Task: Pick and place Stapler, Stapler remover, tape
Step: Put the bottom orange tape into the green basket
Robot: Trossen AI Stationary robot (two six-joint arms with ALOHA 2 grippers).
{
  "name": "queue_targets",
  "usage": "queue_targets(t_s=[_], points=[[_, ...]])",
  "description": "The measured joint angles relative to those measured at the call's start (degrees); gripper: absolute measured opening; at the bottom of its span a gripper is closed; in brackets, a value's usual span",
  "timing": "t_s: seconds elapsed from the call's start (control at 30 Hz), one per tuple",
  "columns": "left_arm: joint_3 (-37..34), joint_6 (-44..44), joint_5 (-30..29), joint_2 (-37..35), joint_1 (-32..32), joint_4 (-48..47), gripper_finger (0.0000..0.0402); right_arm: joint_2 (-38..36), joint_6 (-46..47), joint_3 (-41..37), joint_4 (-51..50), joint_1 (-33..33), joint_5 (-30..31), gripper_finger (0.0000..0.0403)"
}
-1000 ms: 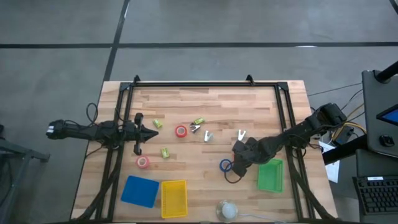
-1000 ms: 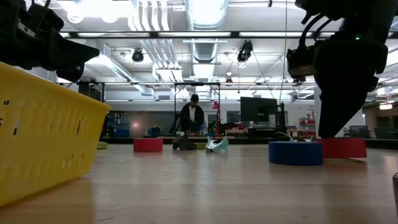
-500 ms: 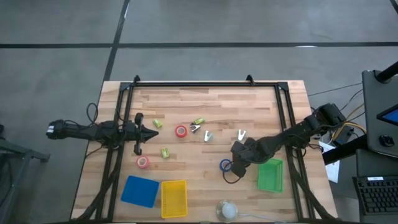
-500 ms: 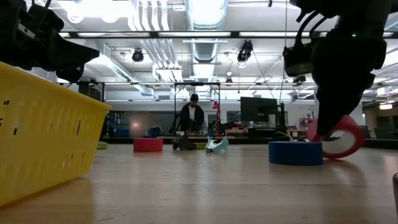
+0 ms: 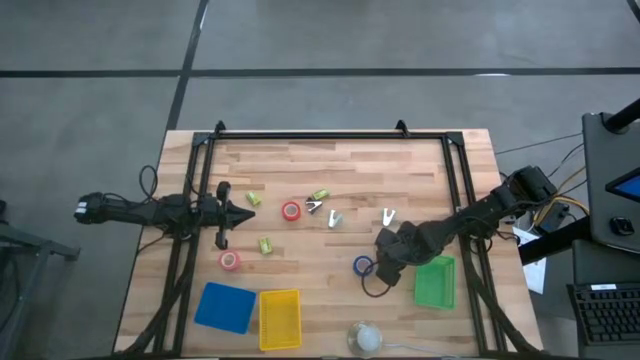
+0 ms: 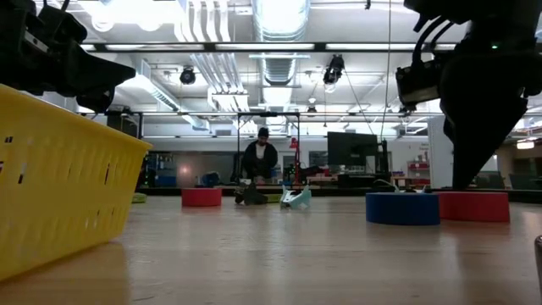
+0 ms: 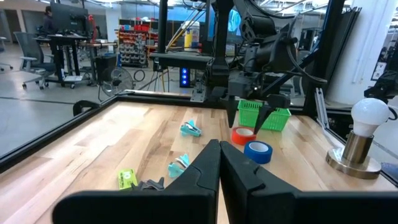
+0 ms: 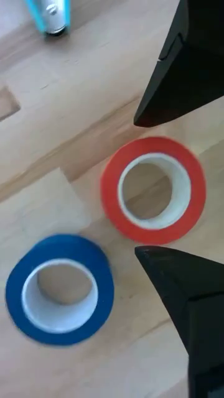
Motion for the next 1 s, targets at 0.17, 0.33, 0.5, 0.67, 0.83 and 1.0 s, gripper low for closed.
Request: queue_targets(t_s=[0.17, 0.33, 0.5, 0.67, 0.83, 1.0], points=[[0.0, 0.0, 0.0, 0.0, 0.0, 0.0, 0.0012, 0.8, 1.2, -0.2, 1.4, 0.5, -0.3, 0.0354], [0.0, 0.0, 0.0, 0.0, 0.0, 0.0, 0.0012, 2.6, 1.4, -0.2, 3.1, 1.1, -0.3, 0.0367], [0.0, 0.0, 0.0, 0.0, 0.0, -0.1, 0.0012, 4.3, 0.9, -0.2, 3.3, 1.0, -0.3, 0.0368], [0.0, 0.0, 0.0, 0.0, 0.0, -0.5, 0.0012, 5.4, 0.0, -0.3, 3.3, 1.0, -0.3, 0.0359], [0.0, 0.0, 0.0, 0.0, 0.0, -0.5, 0.0012, 5.0, -1.0, -0.3, 3.5, 1.0, -0.3, 0.0321], [0.0, 0.0, 0.0, 0.0, 0.0, -0.5, 0.0012, 2.4, -1.7, -0.3, 3.1, 1.0, -0.6, 0.0291]])
